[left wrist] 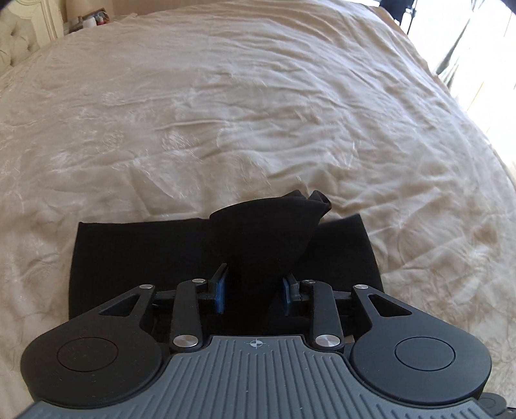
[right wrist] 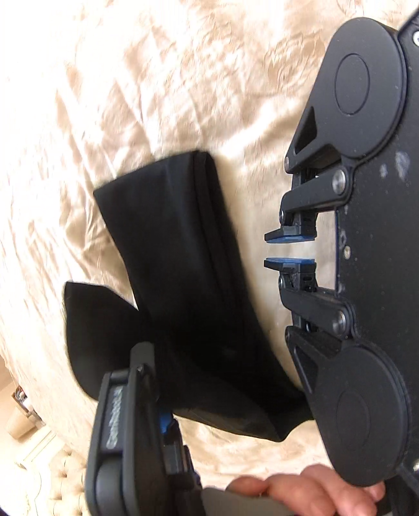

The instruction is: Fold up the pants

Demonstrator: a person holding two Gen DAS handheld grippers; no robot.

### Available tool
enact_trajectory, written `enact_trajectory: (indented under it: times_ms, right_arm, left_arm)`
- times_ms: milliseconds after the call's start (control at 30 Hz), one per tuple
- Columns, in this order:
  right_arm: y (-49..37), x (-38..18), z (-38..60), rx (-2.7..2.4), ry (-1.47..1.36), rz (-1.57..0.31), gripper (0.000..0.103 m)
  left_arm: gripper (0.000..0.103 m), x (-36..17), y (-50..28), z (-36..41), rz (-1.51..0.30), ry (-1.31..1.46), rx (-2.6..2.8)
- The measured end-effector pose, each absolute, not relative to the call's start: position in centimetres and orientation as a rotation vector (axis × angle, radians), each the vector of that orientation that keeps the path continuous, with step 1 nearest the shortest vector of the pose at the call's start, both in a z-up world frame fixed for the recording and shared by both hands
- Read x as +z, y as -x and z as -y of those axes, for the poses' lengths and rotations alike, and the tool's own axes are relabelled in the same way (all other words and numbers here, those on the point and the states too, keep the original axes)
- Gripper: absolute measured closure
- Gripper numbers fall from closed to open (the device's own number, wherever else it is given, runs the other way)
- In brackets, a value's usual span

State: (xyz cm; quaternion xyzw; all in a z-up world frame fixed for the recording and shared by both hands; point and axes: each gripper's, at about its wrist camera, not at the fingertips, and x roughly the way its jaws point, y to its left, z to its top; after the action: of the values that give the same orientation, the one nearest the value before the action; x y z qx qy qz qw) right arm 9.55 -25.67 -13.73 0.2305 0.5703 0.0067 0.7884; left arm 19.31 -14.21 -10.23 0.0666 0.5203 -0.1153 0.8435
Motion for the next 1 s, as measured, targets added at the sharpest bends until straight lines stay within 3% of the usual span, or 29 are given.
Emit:
enact_trajectory:
  times_ms: [500, 1000]
  right_arm:
    - [-8.4, -14.0, 32.3, -0.094, -0.573, -1.251, 0.089]
    - [-12.5, -14.2, 35.3, -0.191, -0.505, -1.189, 0.087]
  left_arm:
    - [0.063, -11.0, -19.2, 19.3, -1.144, -0.242, -0.297]
    - [0.058, -5.9, -17.4, 16.9, -1.001, -0.141, -0.557]
